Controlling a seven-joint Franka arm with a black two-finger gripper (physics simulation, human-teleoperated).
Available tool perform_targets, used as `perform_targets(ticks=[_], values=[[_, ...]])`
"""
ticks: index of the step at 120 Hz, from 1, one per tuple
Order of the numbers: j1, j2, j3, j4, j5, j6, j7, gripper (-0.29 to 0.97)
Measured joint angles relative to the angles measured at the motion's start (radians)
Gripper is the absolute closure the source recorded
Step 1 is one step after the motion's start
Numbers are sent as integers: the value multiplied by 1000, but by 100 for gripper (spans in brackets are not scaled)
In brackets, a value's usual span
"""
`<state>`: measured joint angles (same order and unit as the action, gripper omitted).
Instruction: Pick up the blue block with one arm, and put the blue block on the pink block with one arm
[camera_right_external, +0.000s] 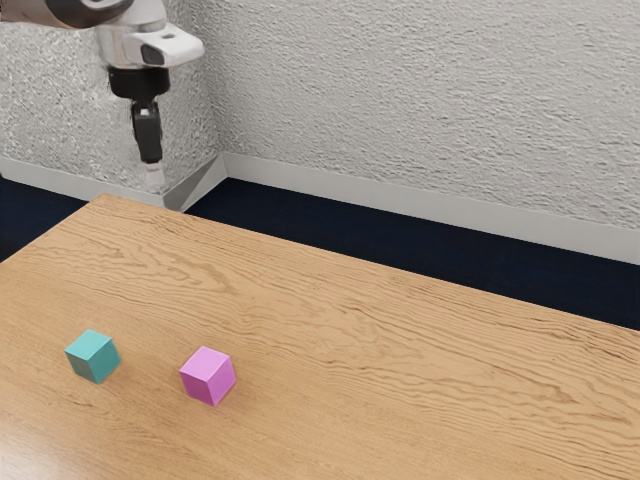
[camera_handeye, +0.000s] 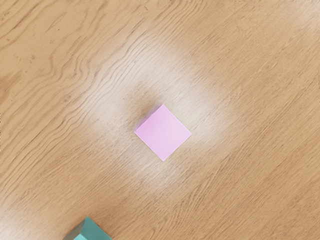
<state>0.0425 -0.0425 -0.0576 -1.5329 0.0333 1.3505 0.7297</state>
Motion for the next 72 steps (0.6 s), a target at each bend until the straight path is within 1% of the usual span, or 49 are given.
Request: perform_targets(ticks=[14, 18, 23, 31, 37, 48, 62, 72], values=[[-25, -8, -6, -3, 3, 25, 49, 0], [-29, -27, -5, -33, 4, 30, 64, 0], [-15, -77, -5, -122, 5, 39, 92, 0], [41, -205, 1, -341, 8, 94, 159, 0], [60, -243, 11, -440, 10, 144, 231, 0], [99, -267, 19, -493, 11, 205, 357, 0], [139, -243, 21, -511, 28, 261, 512, 0], [155, -247, 23, -622, 35, 348, 621, 0]])
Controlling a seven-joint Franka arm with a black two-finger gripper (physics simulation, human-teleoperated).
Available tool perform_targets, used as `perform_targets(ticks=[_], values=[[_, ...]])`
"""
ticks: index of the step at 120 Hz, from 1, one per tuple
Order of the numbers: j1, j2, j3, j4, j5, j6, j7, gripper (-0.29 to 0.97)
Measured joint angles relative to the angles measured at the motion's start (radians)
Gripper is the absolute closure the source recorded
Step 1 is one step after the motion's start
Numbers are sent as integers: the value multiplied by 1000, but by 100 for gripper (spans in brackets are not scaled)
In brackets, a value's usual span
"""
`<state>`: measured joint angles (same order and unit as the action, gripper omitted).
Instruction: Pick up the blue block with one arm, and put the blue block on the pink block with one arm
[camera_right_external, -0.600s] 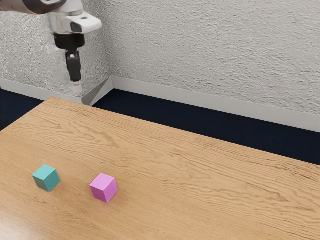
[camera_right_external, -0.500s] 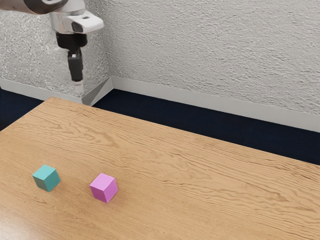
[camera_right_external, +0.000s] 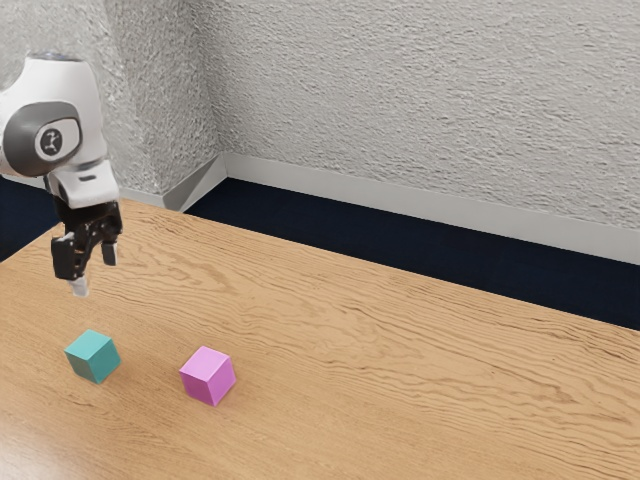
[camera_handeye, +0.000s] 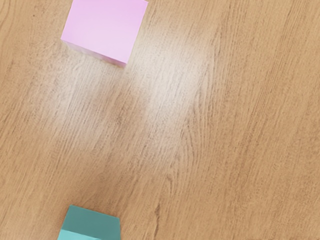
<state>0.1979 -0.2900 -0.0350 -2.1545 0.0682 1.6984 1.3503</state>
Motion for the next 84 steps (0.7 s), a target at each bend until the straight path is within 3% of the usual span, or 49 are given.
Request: perform_targets(ticks=[17, 37, 84], values=[[58, -8, 26, -185, 5, 201, 155, 0], [129, 64, 41, -222, 6, 374, 311, 0], [202, 101, 41, -336, 2, 561, 555, 0]])
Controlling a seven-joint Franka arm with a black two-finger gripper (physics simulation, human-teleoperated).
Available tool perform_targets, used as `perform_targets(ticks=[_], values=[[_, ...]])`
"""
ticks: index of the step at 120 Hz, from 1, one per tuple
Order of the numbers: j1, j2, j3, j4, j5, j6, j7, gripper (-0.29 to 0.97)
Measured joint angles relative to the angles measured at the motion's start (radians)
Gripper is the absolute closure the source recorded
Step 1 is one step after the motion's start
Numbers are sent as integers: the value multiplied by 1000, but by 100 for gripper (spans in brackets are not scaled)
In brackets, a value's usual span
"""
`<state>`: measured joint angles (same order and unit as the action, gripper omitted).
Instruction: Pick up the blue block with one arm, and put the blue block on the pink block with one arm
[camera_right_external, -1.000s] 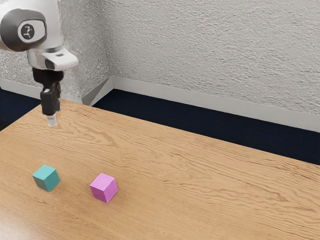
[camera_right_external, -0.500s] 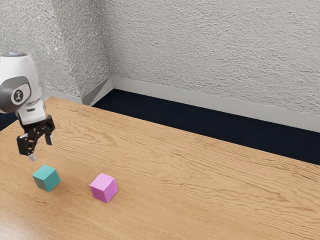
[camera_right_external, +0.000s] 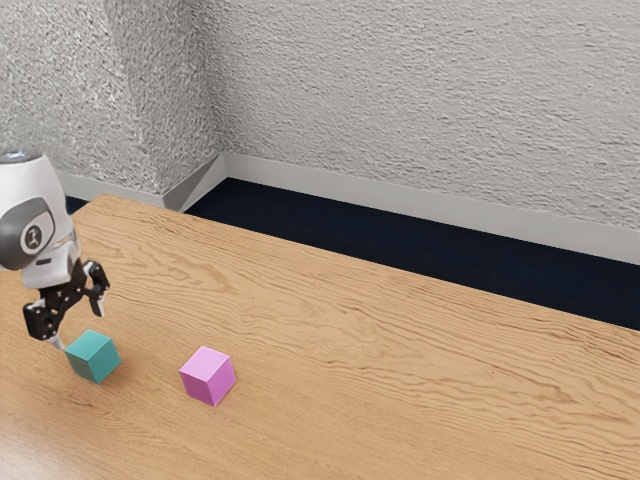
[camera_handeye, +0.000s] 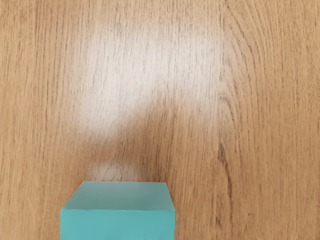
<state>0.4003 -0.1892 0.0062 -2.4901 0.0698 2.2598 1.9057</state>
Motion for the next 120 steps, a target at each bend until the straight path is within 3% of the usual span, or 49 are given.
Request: perform_targets(ticks=[42, 84, 120], values=[[39, 5, 0, -79, -23, 129, 117, 0], [65, 140, 0, -21, -51, 244, 183, 0], [66, 222, 0, 15, -129, 270, 216, 0]])
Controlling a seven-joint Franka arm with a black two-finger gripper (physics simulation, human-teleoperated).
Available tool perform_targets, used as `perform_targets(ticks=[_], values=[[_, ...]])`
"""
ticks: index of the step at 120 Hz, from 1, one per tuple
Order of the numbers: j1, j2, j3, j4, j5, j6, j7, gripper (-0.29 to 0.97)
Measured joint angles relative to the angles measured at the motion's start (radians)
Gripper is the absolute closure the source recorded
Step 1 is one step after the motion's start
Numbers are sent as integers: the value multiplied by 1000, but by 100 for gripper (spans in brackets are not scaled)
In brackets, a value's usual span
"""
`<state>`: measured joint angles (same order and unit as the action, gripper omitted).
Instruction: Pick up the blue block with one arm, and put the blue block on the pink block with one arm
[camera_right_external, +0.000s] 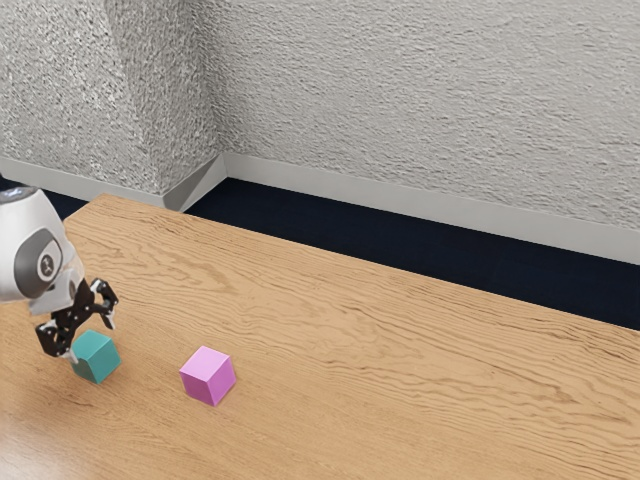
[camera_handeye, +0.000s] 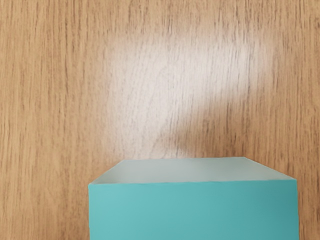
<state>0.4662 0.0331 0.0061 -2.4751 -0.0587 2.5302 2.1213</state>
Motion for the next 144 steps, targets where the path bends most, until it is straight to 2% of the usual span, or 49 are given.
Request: perform_targets(ticks=[46, 52, 67, 82, 91, 105, 114, 131, 144], values=[[12, 24, -3, -12, -40, 6, 23, 1], [10, 25, -3, -11, -47, 6, 25, 4], [9, 29, -4, -10, -70, 7, 30, 27], [13, 31, -9, -11, -89, 10, 39, 35], [8, -18, -14, -25, -98, 1, 45, 39], [41, -112, -79, -34, -108, -46, 46, 41], [8, -149, -131, -22, -112, -86, 38, 42], [-2, -167, -198, 47, -122, -177, 6, 42], [-10, -158, -250, 84, -166, -229, -22, 41]])
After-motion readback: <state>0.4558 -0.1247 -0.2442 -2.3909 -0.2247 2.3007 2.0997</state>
